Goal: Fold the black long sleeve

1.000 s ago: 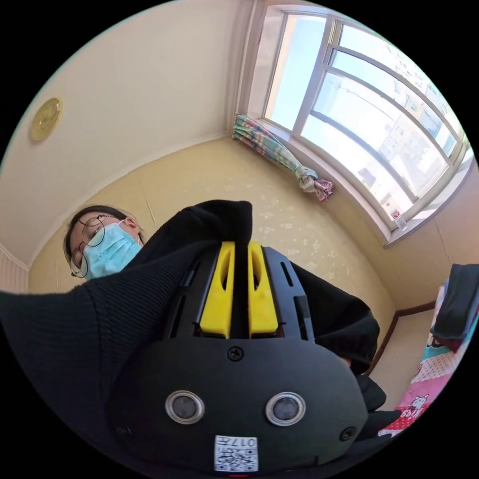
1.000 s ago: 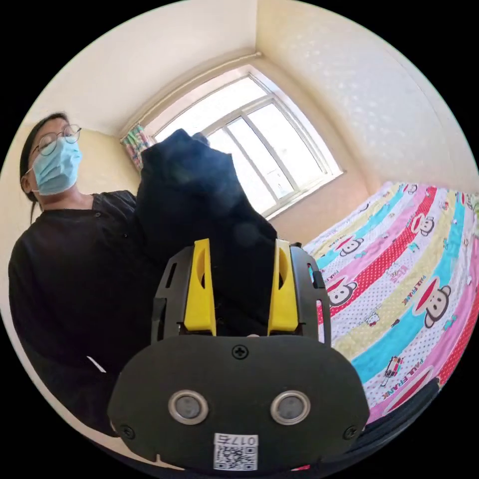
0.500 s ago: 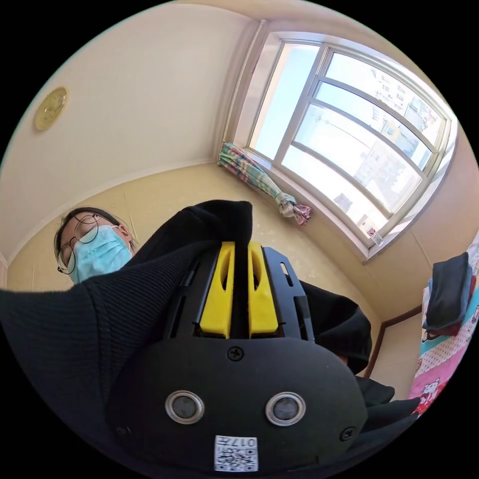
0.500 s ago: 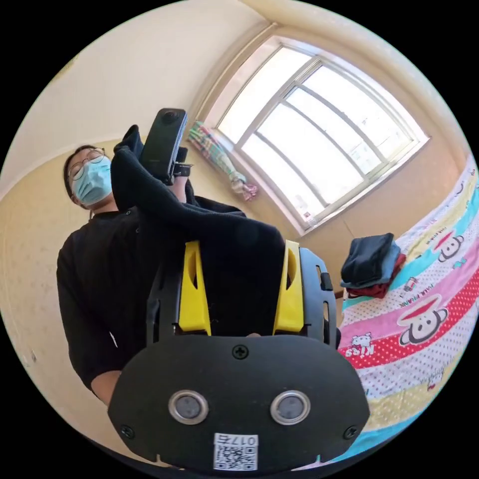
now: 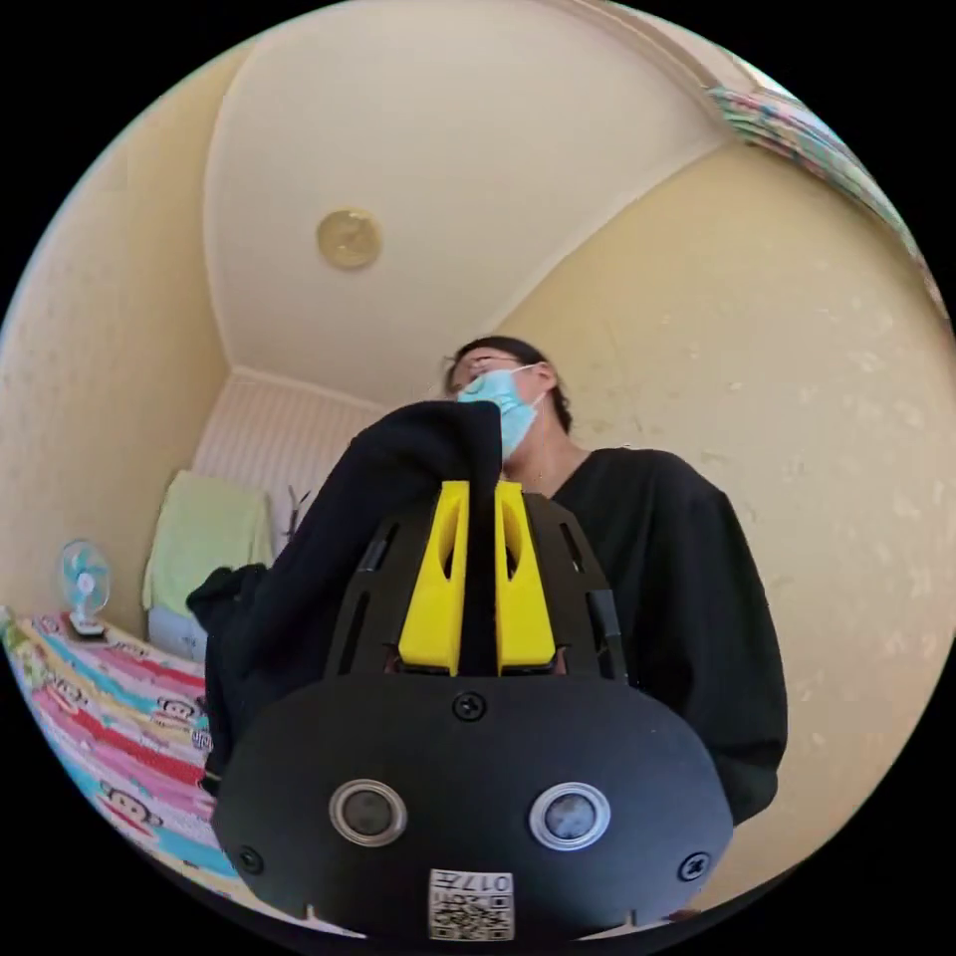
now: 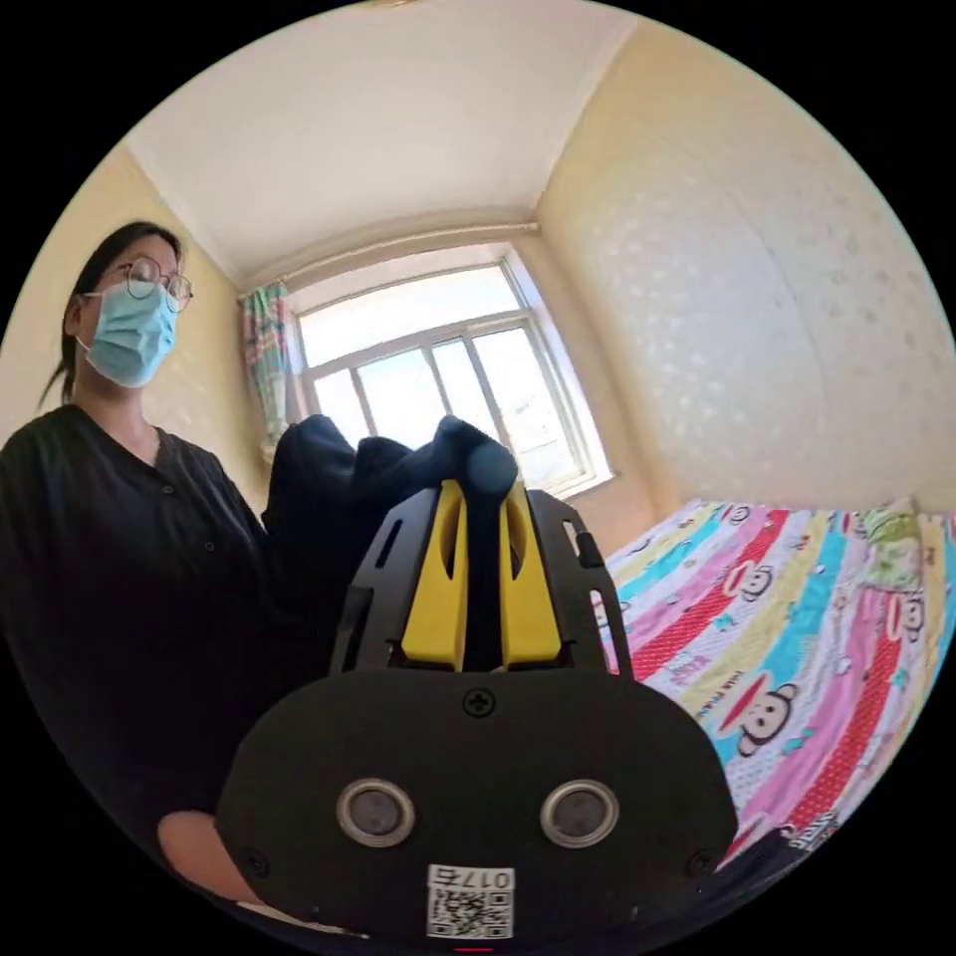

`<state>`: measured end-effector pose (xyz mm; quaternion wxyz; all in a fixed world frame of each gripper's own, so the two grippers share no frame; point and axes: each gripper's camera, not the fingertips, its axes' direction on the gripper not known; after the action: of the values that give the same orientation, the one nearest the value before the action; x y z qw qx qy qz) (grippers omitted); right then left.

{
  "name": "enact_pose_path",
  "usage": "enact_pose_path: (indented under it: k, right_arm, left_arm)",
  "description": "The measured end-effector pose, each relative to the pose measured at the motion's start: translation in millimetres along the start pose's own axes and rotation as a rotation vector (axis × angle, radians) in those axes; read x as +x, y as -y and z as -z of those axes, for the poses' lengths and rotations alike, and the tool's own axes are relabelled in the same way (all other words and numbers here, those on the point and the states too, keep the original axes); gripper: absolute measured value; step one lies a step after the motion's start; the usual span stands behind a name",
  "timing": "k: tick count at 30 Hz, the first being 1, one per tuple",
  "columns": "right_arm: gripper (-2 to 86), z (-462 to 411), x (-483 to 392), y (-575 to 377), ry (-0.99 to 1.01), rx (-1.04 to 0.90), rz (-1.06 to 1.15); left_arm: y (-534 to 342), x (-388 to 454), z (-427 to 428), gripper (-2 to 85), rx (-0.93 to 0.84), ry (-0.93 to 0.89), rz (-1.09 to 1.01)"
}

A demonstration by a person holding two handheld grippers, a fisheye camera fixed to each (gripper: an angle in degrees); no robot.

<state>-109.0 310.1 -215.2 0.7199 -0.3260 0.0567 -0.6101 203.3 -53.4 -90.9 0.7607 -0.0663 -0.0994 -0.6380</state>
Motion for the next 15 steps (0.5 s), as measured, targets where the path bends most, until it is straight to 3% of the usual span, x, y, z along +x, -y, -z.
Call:
enact_pose_path:
  k: [4,8,11,15]
  right_arm:
    - [4.7,24.1,-46.8,51.6,-0.155,0.095,0.115]
    - [5.2,26.9,-105.3,102.0,-0.314,0.117,0.253]
    - [5.4,13.1,-150.4,130.3,-0.421,0.112,0.360]
    - [5.5,-8.1,-198.5,165.0,-0.549,0.052,0.489]
  left_arm:
    - [-21.9,-29.0,18.8,5.1,-0.029,0.329,0.286]
    - [-39.6,-63.4,3.3,7.0,-0.279,0.688,0.554]
    - [-51.9,-92.2,-20.4,10.2,-0.425,0.830,0.679]
    - [-52.8,-114.6,-54.7,16.1,-0.456,0.826,0.671]
